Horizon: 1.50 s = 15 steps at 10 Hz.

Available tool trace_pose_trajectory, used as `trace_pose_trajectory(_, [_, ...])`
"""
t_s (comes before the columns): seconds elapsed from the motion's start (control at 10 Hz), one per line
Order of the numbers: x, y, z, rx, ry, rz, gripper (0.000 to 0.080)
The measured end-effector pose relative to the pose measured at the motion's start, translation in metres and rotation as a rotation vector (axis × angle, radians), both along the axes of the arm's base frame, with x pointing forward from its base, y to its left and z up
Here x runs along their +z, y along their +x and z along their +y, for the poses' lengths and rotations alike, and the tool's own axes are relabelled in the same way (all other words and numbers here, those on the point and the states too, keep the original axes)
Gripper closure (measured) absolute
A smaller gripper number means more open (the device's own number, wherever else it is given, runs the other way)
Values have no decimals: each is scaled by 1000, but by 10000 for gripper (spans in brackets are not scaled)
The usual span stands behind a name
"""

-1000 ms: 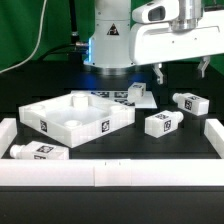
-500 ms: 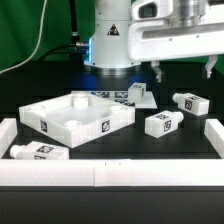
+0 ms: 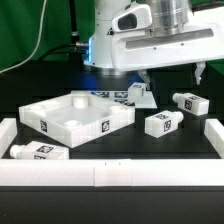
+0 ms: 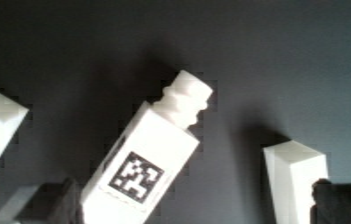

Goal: Assemble one leg

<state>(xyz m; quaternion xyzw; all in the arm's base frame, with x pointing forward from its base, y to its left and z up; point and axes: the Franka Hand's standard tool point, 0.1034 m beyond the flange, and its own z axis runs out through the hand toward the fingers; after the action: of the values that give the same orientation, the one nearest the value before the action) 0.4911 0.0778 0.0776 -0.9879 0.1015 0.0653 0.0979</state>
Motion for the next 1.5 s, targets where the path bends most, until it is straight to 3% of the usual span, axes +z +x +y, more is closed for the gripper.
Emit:
trace_pose_trajectory(0.2, [-25, 18, -23, -59, 5, 59, 150])
trace_pose_trajectory(0.6, [-51, 25, -27, -67, -21, 10, 150])
trace_pose_trajectory(0.7, [-58, 22, -21, -74, -33, -5, 150])
trace_pose_trajectory(0.8, [-62, 17, -14, -77, -40, -4, 150])
trace_pose_trajectory(1.1, [-66, 20, -15, -77, -49, -26, 150])
trace_pose_trajectory(1.2, [-66, 20, -15, -77, -49, -26, 247])
trace_pose_trajectory(1.3, [-66, 20, -15, -77, -49, -26, 247])
trace_pose_trajectory(1.4, [-66, 20, -15, -77, -49, -26, 419])
trace_pose_trajectory(1.5, [-66, 20, -15, -77, -49, -26, 514])
